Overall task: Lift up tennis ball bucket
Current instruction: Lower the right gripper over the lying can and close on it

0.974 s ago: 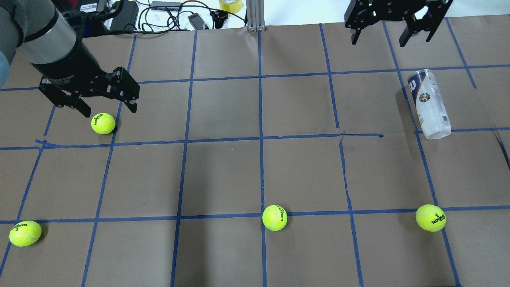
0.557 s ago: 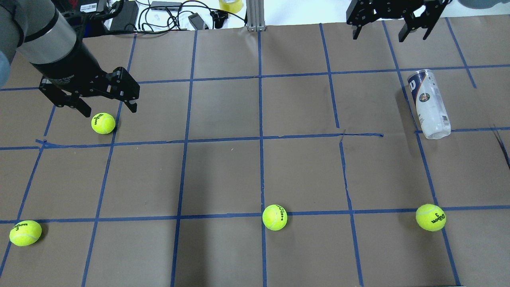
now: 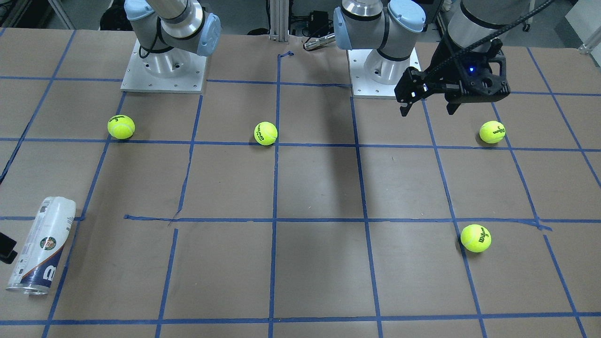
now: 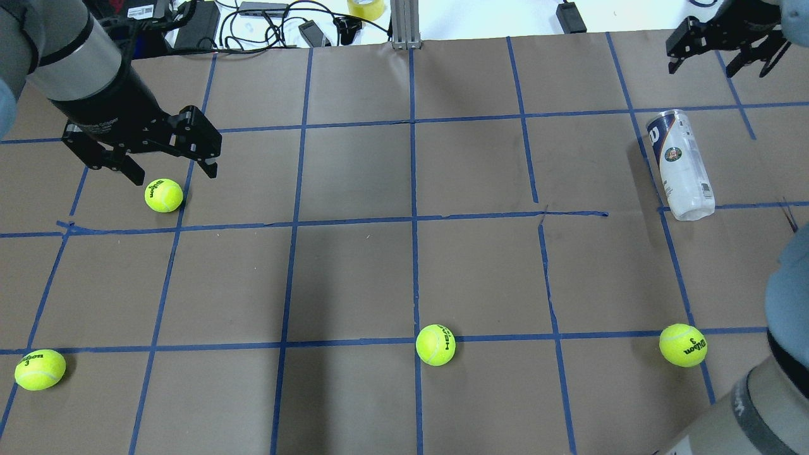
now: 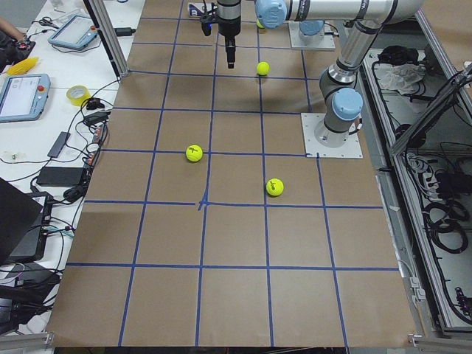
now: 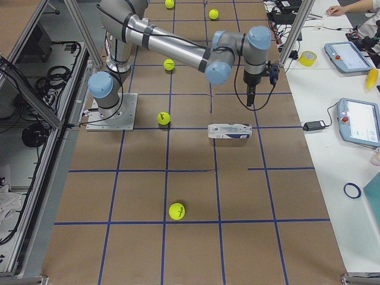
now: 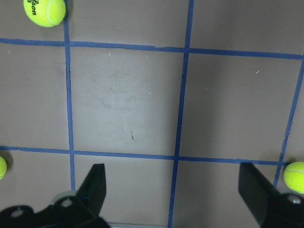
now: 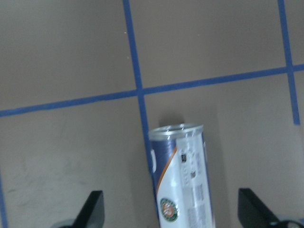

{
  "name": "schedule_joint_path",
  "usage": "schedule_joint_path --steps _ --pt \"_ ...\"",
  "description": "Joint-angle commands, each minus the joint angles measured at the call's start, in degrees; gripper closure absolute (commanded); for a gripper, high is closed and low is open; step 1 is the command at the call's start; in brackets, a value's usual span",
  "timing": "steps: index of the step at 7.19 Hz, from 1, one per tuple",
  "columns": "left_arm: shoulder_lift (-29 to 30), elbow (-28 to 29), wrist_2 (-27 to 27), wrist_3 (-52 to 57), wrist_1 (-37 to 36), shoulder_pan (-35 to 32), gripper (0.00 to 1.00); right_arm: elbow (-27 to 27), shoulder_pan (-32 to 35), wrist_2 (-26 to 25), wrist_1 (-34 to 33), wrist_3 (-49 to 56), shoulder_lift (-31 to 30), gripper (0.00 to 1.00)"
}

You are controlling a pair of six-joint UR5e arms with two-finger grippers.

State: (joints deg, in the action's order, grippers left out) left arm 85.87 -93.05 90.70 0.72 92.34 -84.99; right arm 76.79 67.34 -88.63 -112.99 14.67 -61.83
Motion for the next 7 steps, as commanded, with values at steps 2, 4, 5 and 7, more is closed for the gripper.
schedule_joint_path --steps 2,4,5,7 --pt "0.0 0.1 0.0 0.2 -0.1 0.0 0.00 0.3 -1.7 0.7 -7.7 -2.1 8.6 0.02" --pt "0.0 0.1 0.1 0.2 -0.1 0.0 0.00 0.5 -1.2 0.8 -7.8 -6.5 9.2 0.02" --pt "0.0 0.1 0.1 0.2 -0.1 0.0 0.00 0.5 -0.7 0.9 -7.9 -6.1 11.2 0.02" --pt "0.0 0.0 0.1 0.2 -0.1 0.0 0.00 0.6 0.3 0.9 -8.6 -1.9 12.1 0.01"
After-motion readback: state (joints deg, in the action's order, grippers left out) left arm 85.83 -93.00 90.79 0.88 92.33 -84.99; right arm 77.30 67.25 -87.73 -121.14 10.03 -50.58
